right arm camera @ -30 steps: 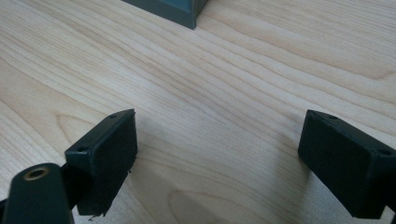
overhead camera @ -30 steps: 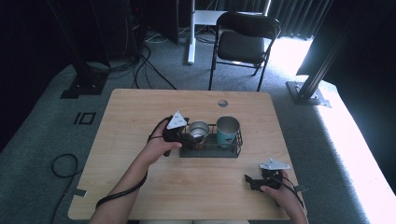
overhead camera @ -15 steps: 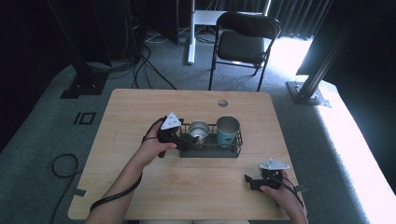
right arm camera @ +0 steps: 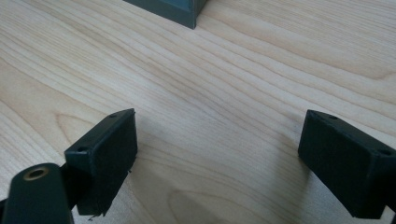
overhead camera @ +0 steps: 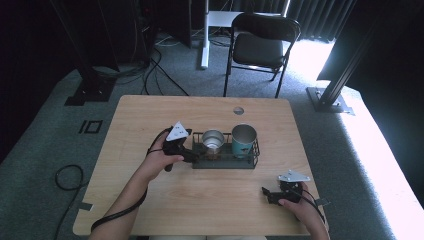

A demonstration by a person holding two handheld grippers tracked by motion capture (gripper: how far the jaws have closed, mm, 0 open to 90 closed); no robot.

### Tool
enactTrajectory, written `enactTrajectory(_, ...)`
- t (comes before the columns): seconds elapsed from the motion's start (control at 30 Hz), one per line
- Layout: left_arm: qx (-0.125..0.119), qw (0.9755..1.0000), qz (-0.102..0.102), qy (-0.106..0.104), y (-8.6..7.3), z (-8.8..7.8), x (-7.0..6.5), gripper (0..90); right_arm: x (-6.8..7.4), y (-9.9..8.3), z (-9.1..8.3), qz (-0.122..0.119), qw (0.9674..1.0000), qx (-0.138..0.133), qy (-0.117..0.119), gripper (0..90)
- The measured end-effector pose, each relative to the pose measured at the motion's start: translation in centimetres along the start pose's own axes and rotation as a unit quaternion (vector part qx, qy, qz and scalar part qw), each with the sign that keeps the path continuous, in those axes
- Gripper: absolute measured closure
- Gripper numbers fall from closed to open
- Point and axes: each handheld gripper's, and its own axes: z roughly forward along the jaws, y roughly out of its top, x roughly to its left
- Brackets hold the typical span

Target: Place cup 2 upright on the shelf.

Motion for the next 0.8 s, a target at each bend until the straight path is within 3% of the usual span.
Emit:
enactTrajectory(0.47,0.006,0.9999,-0.001,0.016,-1.0,-1.7,0.5,2.5,0.0,0.0,0.0,0.000,1.0000,0.000,0.000,11.3)
enactTrajectory(0.8,0.011,0.9993,-0.015,0.032,-2.4,-3.1,1.2,2.5,0.0,0.0,0.0,0.001,1.0000,0.001,0.000,11.3)
